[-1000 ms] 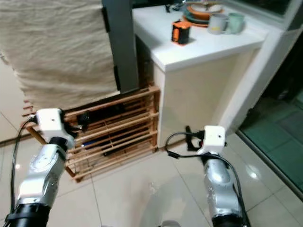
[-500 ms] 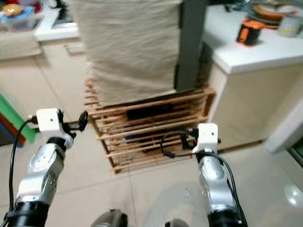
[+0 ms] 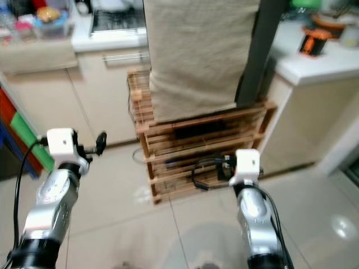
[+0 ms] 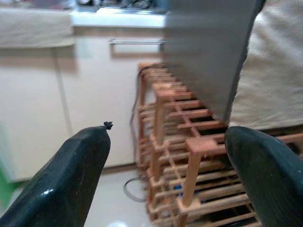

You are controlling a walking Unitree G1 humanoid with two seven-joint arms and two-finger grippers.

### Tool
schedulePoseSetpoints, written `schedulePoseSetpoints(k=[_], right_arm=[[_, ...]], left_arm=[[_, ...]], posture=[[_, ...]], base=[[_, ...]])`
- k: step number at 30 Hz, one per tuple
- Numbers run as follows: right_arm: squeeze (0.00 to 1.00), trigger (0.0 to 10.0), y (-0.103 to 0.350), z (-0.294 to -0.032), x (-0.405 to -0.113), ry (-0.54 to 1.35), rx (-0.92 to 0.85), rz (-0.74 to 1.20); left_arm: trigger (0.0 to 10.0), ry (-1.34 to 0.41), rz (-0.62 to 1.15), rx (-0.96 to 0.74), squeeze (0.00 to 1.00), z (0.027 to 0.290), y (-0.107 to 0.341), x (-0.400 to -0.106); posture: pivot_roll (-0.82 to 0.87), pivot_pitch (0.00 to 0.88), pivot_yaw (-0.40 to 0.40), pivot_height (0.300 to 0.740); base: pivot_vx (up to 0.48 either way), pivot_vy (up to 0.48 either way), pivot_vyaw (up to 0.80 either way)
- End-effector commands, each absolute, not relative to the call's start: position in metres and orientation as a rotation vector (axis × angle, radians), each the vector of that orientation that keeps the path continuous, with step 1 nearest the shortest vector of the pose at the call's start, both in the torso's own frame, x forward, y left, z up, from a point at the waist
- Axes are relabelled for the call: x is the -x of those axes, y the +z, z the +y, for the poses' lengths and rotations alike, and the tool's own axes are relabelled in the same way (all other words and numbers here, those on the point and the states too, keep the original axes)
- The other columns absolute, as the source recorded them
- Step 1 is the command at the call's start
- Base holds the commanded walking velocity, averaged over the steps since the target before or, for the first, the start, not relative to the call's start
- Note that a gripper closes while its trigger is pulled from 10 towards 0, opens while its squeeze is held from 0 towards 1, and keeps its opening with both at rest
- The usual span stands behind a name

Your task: Restocking fridge

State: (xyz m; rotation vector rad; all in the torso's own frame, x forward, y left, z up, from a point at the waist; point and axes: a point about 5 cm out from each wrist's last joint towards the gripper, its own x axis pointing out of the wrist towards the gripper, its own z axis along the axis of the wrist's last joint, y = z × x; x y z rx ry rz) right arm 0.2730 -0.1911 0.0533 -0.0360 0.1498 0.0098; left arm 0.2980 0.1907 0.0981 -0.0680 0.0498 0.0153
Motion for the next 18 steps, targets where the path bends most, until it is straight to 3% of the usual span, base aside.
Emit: schedulePoseSetpoints(k=[1,10,13,18], right_arm=[[0.00,10.0,0.056,-0.187,-0.275,0.015,0.032,0.137],[0.00,10.0,0.059,-0.189,-0.274,0.001,0.016,0.106],[0.00,10.0,0.062,-0.192,-0.274,-0.024,0.010,0.085],[0.00,10.0,0.066,-0.193,-0.277,-0.027,0.015,0.068]], left_arm=[[10.0,0.035,0.057,0.053,0.00,0.199,0.097,-0.297],[10.0,0.036,0.046,0.048,0.00,0.201,0.098,-0.297],[10.0,-0.032,-0.006,-0.021,0.00,0.191,0.106,-0.297],[10.0,-0.054,-0.029,0.008,0.00,0.183,0.112,-0.299]], posture=[[-0.12,0.000,0.041,0.706],[-0.12,0.000,0.041,0.706],[-0.12,0.000,0.041,0.706],[-0.12,0.000,0.037,0.706]], base=[[0.000,0.465,-0.79],[0.000,0.465,-0.80],[0.000,0.465,-0.80],[0.000,0.448,-0.80]])
